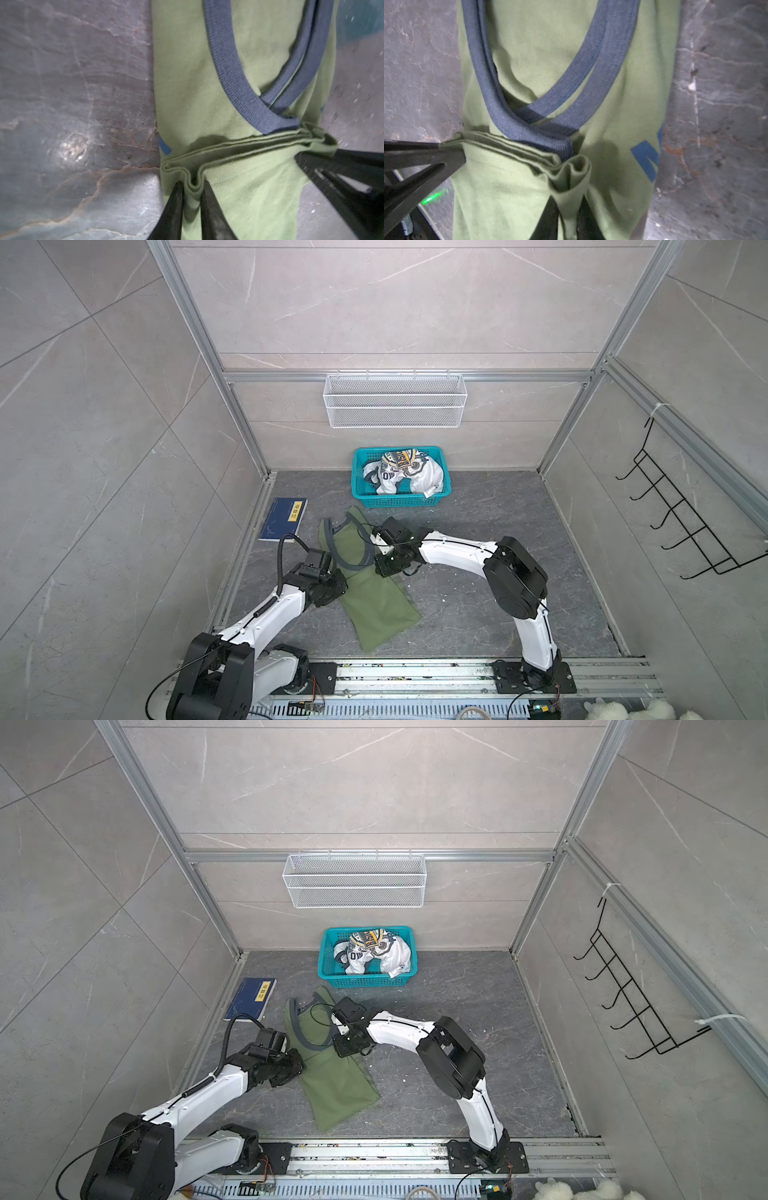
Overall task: Fold and stack tank tops
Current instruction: Rotate the tank top at the center of the table.
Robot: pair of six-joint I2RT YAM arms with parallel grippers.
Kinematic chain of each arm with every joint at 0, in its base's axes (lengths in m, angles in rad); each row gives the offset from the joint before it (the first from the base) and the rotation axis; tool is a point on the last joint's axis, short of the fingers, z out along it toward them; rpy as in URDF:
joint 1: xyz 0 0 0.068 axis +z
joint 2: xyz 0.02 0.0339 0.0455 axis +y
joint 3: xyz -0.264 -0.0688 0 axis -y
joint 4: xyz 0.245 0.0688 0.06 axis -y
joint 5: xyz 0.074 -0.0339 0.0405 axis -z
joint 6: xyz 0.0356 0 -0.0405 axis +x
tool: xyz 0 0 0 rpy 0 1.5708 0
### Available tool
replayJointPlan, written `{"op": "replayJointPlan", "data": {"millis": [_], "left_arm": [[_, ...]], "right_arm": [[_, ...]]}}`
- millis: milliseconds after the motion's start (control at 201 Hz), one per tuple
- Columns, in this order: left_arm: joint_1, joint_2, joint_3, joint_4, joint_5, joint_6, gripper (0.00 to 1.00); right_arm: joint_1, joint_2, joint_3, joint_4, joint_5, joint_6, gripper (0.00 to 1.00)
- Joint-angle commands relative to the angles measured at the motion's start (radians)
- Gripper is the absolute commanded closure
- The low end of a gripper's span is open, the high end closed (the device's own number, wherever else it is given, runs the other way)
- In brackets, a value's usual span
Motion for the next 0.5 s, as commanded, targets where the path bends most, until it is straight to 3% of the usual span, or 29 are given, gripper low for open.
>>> {"op": "replayJointPlan", "data": {"millis": [0,90,493], "left_arm": [[0.002,0.005,0.026,0.005,0.013,0.02,0.92],[-0.004,-0.012,0.049,-0.019,0.001,0.024,1.0],[-0.027,-0.09,0.209,-0.197,-0.135,0.065,1.0]], "right_arm": [[0.004,-0.03,0.013,-0.006,0.032,-0.004,0.9],[0.004,-0.046,0.01,-0.008,0.044,-0.003,0.97],[0.004,-0.123,0.086,-0.082,0.131,-0.019,1.0]]}}
